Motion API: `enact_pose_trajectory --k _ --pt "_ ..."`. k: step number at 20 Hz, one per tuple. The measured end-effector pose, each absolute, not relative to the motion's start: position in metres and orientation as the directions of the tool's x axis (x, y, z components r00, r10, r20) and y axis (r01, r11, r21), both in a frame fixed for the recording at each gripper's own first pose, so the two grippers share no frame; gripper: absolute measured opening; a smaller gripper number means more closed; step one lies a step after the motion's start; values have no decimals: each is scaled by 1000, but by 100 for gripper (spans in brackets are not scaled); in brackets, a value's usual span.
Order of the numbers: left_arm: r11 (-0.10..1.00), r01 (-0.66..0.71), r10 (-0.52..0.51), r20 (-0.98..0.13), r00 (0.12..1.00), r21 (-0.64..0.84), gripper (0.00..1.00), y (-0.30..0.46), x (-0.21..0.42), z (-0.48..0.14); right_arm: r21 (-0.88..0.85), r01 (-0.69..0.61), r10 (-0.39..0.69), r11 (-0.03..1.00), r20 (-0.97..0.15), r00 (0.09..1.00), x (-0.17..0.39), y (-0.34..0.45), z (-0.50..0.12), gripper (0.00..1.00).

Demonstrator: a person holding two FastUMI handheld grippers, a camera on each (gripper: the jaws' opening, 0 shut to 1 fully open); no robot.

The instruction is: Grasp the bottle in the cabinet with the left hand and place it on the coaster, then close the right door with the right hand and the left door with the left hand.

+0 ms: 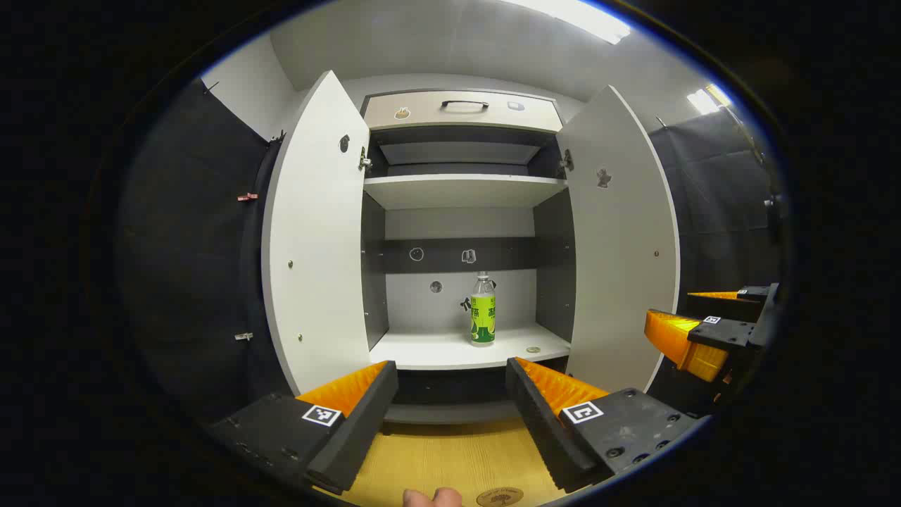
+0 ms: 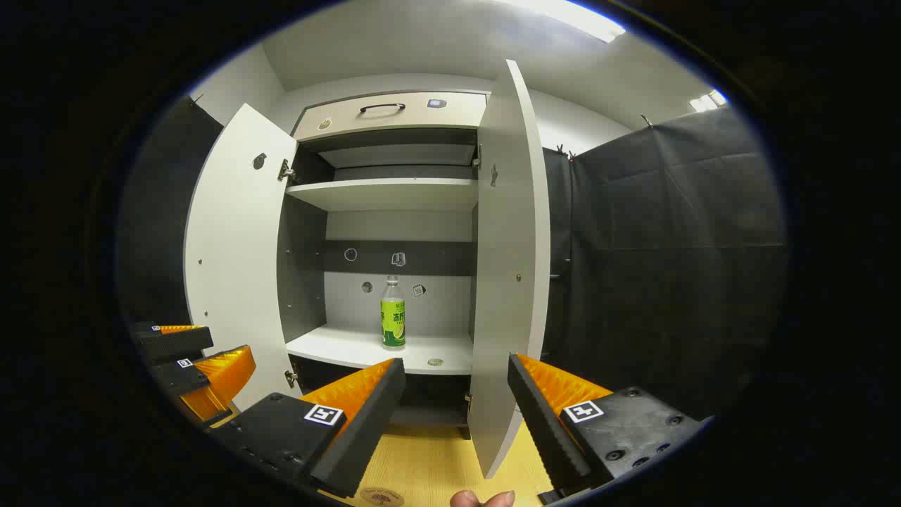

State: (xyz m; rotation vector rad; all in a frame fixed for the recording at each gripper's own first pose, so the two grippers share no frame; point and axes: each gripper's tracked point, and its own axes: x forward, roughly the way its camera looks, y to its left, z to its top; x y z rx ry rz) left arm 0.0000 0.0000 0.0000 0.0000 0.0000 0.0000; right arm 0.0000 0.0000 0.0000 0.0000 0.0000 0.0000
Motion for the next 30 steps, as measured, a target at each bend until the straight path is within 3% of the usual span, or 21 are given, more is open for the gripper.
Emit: enact_pose_trajectory --k 22,30 --pt "1000 -9 9 9 1000 -7 98 1 8 3 5 -8 8 1000 9 1000 1 5 5 98" --pt "999 49 -49 20 999 -12 98 -22 71 7 7 -1 1 1000 15 1000 -6 -9 5 98"
